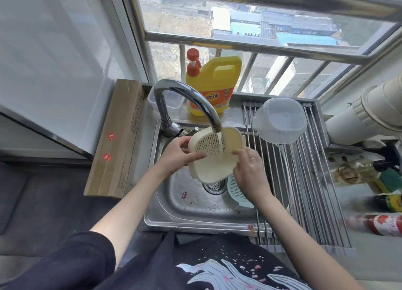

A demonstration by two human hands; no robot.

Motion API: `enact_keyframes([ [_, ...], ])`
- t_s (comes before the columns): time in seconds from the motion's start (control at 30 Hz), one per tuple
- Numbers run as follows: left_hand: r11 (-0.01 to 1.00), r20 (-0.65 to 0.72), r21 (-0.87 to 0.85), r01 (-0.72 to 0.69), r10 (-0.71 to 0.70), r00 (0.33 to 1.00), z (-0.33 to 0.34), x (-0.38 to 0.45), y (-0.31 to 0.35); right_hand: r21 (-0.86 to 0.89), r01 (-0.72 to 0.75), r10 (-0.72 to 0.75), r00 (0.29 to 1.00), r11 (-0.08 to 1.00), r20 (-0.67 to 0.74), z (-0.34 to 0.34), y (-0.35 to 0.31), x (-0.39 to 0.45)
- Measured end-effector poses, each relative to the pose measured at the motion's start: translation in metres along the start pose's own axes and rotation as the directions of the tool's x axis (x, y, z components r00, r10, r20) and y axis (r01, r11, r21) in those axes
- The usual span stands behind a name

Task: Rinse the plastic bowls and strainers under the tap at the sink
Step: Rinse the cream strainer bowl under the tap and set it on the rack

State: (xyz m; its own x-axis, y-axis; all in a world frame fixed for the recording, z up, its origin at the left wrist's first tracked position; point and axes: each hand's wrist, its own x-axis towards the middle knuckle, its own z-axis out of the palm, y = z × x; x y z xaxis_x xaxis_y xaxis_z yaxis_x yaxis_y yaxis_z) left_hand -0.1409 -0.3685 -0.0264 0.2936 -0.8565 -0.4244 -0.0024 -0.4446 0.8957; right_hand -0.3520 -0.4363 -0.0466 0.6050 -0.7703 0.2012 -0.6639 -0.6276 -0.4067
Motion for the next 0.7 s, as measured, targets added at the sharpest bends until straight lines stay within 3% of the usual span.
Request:
enact_keyframes([
  [0.07, 0.999, -0.007, 0.053, -0.011, 0.011, 1.000, 0.001, 0.000, 0.001, -0.271, 0.121, -0.050, 0.966, 0.955, 0.253, 0.011, 0.003, -0.003],
  [0.1, 0.997, -0.010, 0.076, -0.023, 0.024, 1.000, 0.002, 0.000, 0.002, -0.359, 0.123, 0.028, 0.921, 0.925, 0.388, 0.014, 0.002, -0.004],
  [0.17, 0.989, -0.037, 0.136, -0.061, 0.067, 0.997, 0.009, 0.000, 0.003, -0.450, 0.095, 0.179, 0.830, 0.888, 0.529, 0.024, -0.007, -0.006],
  [0.33, 0.985, -0.055, 0.168, -0.032, 0.042, 0.998, 0.018, 0.001, 0.001, -0.197, 0.108, 0.061, 0.714, 0.975, 0.697, 0.038, -0.045, -0.025],
  [0.4, 0.995, -0.042, 0.087, 0.052, -0.049, 0.998, 0.015, -0.001, -0.006, -0.219, 0.155, 0.025, 0.762, 0.963, 0.648, 0.026, -0.025, -0.022],
  [0.47, 0.989, -0.048, 0.001, 0.148, -0.148, 0.988, 0.010, -0.003, -0.012, -0.355, 0.187, 0.019, 0.864, 0.916, 0.503, 0.014, 0.004, -0.018],
  [0.53, 0.976, -0.063, -0.011, 0.218, -0.218, 0.974, 0.007, -0.003, -0.013, -0.434, 0.194, -0.011, 0.921, 0.880, 0.389, 0.003, 0.025, -0.016],
  [0.57, 0.970, -0.072, -0.006, 0.245, -0.245, 0.967, 0.005, -0.003, -0.013, -0.391, 0.200, -0.042, 0.925, 0.898, 0.378, 0.003, 0.031, -0.016],
  [0.6, 0.961, -0.082, -0.018, 0.277, -0.277, 0.957, 0.005, -0.002, -0.011, -0.241, 0.152, -0.059, 0.933, 0.959, 0.355, 0.005, 0.033, -0.016],
  [0.63, 0.946, -0.085, -0.056, 0.318, -0.322, 0.943, 0.004, -0.002, -0.010, 0.042, -0.008, -0.008, 0.935, 0.999, 0.356, 0.003, 0.027, -0.015],
  [0.67, 0.923, -0.069, -0.111, 0.369, -0.378, 0.923, 0.004, -0.003, -0.008, 0.363, -0.231, 0.089, 0.926, 0.903, 0.367, -0.003, 0.015, -0.010],
  [0.7, 0.899, -0.042, -0.153, 0.412, -0.422, 0.906, 0.004, -0.004, -0.008, 0.610, -0.396, 0.192, 0.908, 0.686, 0.373, -0.007, 0.004, -0.006],
])
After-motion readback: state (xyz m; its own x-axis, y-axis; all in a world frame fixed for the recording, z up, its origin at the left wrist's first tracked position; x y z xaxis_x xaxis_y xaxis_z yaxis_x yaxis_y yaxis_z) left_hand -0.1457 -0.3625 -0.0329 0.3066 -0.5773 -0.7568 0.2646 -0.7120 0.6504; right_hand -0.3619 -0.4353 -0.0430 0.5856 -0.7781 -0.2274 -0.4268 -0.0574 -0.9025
